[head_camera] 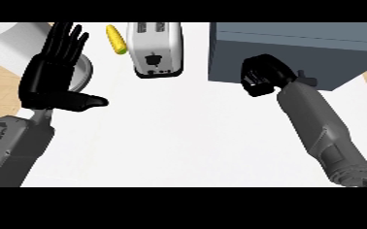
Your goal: Pick up the cup, place it into the drawer and close the drawer
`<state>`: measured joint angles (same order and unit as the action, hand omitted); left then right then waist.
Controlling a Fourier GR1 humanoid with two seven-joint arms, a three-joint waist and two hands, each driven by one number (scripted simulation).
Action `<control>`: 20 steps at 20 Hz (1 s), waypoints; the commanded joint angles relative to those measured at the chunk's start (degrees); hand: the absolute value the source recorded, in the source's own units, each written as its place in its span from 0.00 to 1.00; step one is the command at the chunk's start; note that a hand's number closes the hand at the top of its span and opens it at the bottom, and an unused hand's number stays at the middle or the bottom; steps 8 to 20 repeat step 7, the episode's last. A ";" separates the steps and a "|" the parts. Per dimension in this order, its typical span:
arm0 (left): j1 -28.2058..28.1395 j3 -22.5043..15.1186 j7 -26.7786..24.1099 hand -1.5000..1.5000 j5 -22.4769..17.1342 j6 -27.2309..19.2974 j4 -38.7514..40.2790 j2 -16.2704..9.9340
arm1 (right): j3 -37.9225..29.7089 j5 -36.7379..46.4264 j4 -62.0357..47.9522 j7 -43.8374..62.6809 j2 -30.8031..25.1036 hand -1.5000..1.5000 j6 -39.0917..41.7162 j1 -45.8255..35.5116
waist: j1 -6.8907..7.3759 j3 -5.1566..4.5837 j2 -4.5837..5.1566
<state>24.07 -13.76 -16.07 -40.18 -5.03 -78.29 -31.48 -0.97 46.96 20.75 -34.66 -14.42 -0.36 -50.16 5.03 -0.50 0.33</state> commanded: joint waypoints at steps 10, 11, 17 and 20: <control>-0.26 -1.08 0.16 0.00 0.20 0.94 0.39 1.72 | -5.72 -2.56 -3.96 5.35 -5.62 1.00 -1.44 -6.16 | 1.57 0.73 2.54; -0.26 -1.08 0.16 0.00 0.20 0.94 0.39 1.72 | -5.72 -2.56 -3.96 5.35 -5.62 1.00 -1.44 -6.16 | 1.57 0.73 2.54; -0.26 -1.08 0.16 0.00 0.20 0.94 0.39 1.72 | -5.72 -2.56 -3.96 5.35 -5.62 1.00 -1.44 -6.16 | 1.57 0.73 2.54; -0.26 -1.08 0.16 0.00 0.20 0.94 0.39 1.72 | -5.72 -2.56 -3.96 5.35 -5.62 1.00 -1.44 -6.16 | 1.57 0.73 2.54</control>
